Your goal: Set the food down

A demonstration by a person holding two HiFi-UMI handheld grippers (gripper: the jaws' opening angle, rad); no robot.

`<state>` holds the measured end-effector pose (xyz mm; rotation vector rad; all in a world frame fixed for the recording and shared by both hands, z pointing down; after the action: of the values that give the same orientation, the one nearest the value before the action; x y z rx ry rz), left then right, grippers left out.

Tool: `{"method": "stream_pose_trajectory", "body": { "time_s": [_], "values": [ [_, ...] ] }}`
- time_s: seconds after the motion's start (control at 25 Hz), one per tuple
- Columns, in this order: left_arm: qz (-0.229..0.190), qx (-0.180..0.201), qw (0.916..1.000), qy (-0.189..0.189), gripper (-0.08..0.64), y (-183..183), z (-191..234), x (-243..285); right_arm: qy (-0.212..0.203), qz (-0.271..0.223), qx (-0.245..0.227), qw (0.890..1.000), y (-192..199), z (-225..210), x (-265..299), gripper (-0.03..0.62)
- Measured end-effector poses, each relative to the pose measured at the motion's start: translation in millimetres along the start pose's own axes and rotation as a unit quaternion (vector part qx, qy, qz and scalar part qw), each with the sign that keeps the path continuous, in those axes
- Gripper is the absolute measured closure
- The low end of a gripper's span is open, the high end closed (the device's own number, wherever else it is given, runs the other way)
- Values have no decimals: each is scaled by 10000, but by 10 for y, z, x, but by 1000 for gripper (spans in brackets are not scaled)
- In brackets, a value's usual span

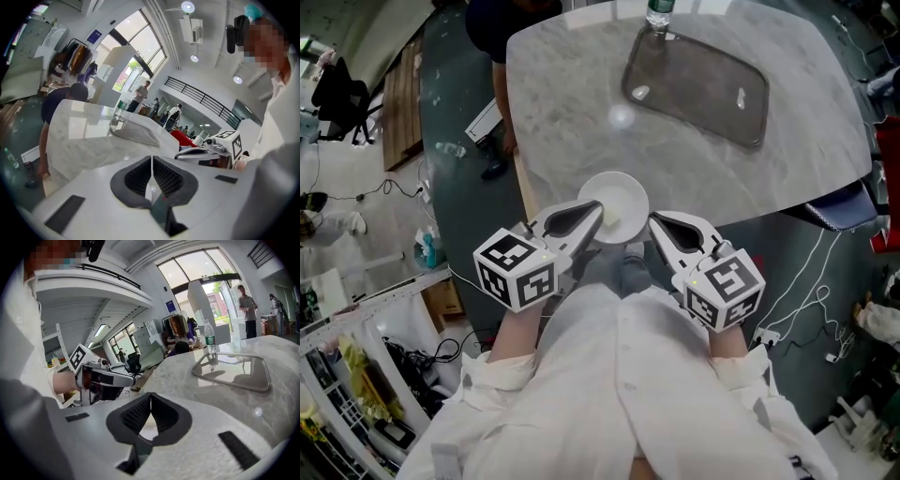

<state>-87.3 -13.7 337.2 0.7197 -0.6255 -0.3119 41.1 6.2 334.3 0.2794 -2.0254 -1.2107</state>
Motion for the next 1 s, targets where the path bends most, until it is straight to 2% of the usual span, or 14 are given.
{"method": "stream_pose_trajectory", "body": {
  "time_s": [0.16,0.44,1.0],
  "values": [
    [37,-213,9997,-89,535,58,142,1,37,169,89,9998,77,-34,58,591],
    [347,-437,9982,-210,535,270,325,21,153,468,279,9984,263,-114,181,589],
    [1040,-829,9894,-578,535,733,677,35,316,858,610,9939,613,-176,408,589]
  ]
}}
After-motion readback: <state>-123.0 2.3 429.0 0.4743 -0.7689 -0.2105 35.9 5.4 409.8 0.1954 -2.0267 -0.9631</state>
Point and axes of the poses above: the fingertips, and each gripper's own axes: x forward along the fingers, z to its left, y out of its underside, the point moved 4 cm from there along -x, backward along the fingers, and after that the axes turned 4 degrees about -x, right-handed, at the moved point
